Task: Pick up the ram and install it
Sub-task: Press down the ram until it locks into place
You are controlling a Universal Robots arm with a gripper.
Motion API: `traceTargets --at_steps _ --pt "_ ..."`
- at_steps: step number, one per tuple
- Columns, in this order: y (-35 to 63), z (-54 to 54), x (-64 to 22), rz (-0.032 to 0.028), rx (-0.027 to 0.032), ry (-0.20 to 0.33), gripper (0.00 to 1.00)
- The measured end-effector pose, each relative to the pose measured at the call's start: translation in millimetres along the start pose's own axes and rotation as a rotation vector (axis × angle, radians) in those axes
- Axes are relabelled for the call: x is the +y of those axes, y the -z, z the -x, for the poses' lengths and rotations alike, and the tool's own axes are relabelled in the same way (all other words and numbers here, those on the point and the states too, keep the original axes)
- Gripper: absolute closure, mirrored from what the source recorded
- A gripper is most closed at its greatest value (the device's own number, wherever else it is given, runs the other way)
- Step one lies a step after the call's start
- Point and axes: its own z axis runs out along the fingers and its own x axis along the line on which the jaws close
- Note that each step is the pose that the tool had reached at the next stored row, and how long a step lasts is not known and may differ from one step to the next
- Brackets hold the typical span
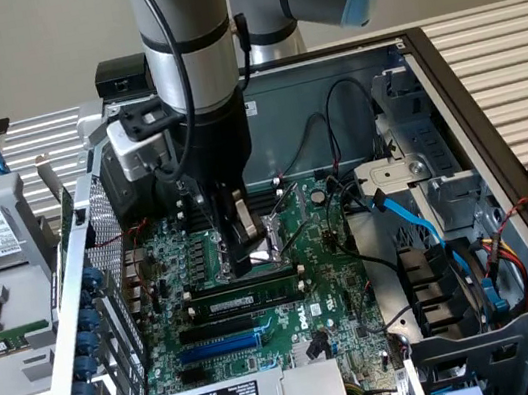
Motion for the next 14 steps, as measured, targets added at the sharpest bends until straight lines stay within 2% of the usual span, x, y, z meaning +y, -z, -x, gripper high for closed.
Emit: traceTargets --at_steps 14 --pt "-0.3 0.0 0.0 0.0075 -0.0055 -0.222 0.89"
